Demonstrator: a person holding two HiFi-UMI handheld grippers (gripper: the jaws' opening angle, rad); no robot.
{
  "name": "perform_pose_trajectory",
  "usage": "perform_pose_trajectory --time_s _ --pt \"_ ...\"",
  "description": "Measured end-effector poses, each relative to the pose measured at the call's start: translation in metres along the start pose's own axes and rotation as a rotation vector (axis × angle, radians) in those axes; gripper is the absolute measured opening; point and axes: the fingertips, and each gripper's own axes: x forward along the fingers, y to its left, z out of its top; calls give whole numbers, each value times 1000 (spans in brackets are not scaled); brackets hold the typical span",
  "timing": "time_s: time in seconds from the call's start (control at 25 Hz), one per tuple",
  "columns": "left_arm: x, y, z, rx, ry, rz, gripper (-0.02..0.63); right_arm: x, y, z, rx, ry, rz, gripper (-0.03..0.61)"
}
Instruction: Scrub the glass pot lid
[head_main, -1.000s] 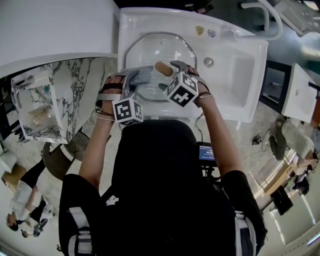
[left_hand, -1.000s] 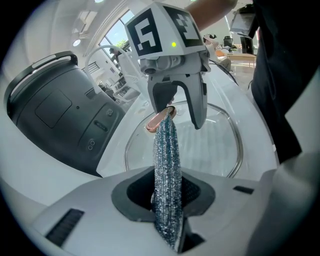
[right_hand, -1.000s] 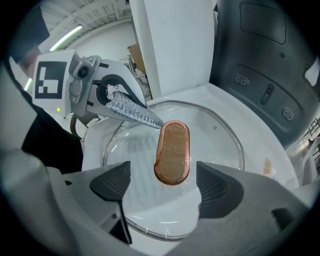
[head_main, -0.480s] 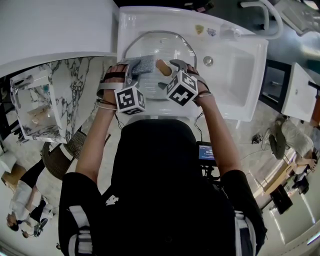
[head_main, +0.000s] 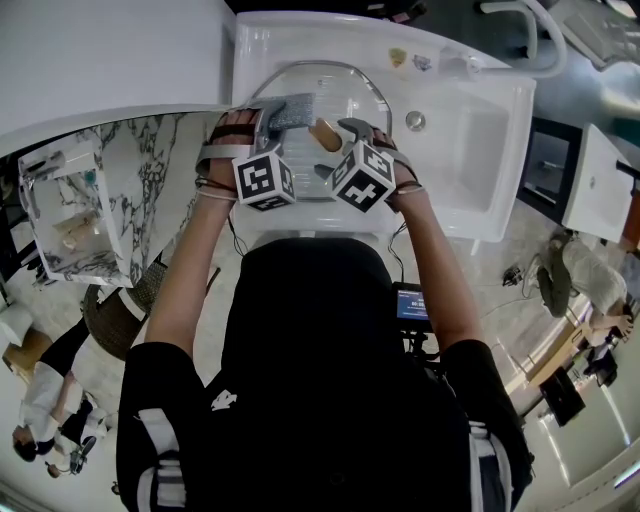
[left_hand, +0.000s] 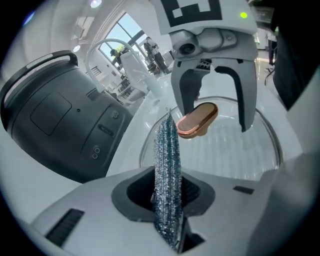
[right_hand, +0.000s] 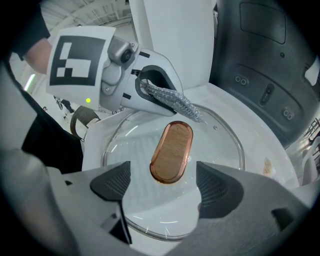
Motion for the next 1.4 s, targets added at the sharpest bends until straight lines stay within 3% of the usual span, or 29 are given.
perform_pose_trajectory --time_s 1.4 --pt "33 31 22 11 -49 37 71 -1 -2 1 11 6 -3 376"
